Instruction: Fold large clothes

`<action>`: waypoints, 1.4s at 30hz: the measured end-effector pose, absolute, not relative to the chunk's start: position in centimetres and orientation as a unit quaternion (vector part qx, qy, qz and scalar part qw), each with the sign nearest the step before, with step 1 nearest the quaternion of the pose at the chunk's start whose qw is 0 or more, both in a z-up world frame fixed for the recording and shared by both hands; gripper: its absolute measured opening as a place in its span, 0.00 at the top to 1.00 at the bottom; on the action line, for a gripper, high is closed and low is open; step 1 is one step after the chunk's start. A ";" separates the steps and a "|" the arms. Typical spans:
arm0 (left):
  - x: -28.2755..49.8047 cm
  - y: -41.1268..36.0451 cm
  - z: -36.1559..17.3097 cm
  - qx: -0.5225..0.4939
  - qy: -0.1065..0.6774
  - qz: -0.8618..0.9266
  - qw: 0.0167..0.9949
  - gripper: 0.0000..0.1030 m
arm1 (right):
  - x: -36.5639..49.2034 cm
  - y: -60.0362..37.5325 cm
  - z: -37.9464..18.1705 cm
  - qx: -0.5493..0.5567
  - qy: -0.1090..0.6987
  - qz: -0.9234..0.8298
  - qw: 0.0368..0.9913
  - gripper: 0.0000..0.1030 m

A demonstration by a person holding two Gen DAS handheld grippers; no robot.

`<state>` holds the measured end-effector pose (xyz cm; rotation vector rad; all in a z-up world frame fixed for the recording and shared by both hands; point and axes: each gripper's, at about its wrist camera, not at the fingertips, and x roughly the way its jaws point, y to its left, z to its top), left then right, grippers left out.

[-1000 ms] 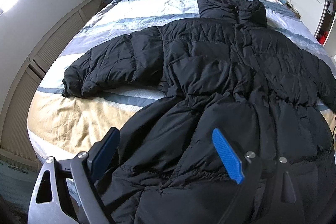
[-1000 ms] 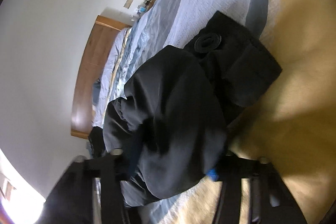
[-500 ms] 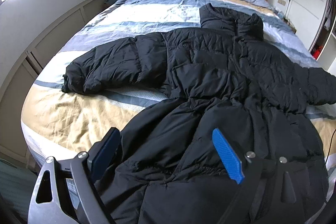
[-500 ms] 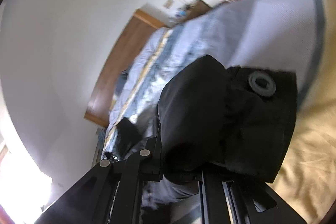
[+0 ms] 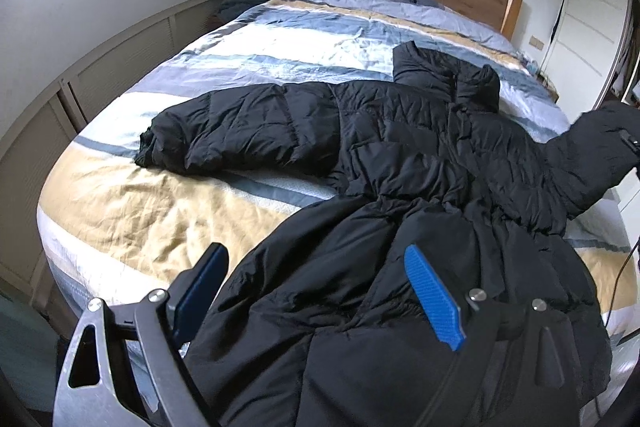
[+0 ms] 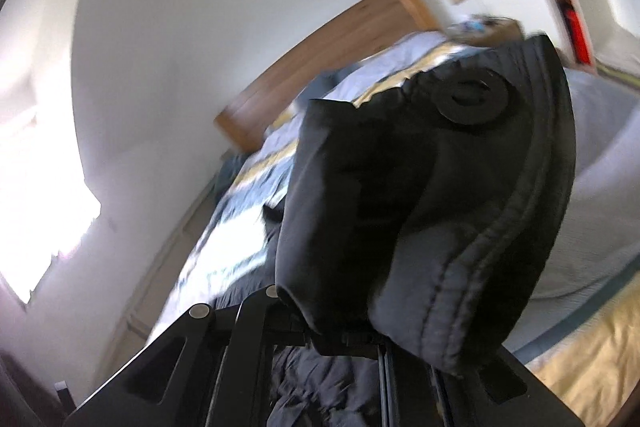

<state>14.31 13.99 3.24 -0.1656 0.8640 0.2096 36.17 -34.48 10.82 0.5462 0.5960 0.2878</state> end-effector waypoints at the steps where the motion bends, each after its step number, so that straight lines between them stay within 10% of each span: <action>1: 14.0 14.3 3.2 -0.085 0.415 0.101 0.900 0.13 | 36.2 -33.5 10.9 0.252 0.294 0.146 0.910 0.90; 22: 9.7 17.3 3.0 -0.114 0.408 0.126 0.897 0.13 | 35.6 -16.2 0.3 0.063 0.482 0.217 0.846 0.84; 32: 8.8 16.4 4.6 -0.114 0.401 0.130 0.900 0.13 | 33.6 -12.7 -1.7 0.035 0.504 0.260 0.823 0.43; 42: 10.8 12.6 5.5 -0.093 0.421 0.120 0.894 0.13 | 30.5 -13.9 2.0 0.055 0.463 0.333 0.820 0.41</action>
